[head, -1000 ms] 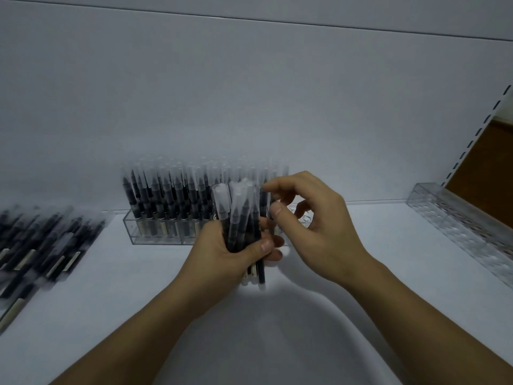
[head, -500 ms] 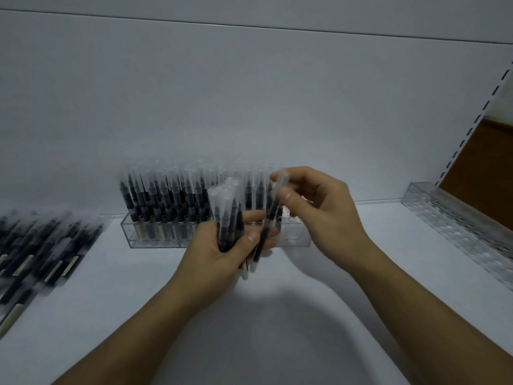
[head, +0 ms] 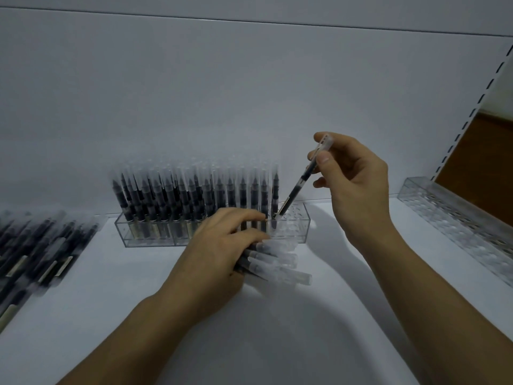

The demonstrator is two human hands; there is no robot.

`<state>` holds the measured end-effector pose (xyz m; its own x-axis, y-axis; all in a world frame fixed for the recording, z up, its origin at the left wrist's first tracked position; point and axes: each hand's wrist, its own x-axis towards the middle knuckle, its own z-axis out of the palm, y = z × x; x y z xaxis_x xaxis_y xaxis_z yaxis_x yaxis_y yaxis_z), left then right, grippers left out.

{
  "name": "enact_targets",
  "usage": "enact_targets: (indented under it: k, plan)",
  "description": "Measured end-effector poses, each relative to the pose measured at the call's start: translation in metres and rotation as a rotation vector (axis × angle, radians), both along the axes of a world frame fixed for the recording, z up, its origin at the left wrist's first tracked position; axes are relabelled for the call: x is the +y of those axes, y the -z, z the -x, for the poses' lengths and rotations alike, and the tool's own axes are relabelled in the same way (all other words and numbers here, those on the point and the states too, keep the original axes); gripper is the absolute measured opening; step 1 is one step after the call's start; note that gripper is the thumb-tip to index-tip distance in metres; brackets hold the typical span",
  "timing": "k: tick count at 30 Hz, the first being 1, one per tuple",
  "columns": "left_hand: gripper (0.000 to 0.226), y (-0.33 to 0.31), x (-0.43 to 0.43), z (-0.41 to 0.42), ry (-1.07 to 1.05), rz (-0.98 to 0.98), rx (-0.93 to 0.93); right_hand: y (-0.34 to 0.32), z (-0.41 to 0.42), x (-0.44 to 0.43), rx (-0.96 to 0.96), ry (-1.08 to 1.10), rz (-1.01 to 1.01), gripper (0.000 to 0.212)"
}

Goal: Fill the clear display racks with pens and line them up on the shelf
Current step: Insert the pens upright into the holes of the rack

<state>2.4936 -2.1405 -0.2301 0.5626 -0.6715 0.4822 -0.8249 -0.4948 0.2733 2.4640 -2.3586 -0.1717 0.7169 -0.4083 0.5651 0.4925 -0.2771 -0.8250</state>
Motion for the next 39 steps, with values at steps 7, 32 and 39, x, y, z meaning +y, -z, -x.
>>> enact_targets:
  k: [7,32,39]
  plan:
    - [0.056,0.004,-0.004,0.003,-0.060,-0.154,-0.034,0.005,-0.001,0.002,-0.030,0.013,0.124,0.024]
    - [0.040,-0.008,-0.005,0.010,-0.139,-0.180,-0.062,0.022,-0.009,0.018,0.027,-0.049,0.466,0.026]
    - [0.040,-0.005,-0.003,0.008,-0.106,-0.143,-0.056,0.024,-0.007,0.019,0.048,-0.025,0.516,0.029]
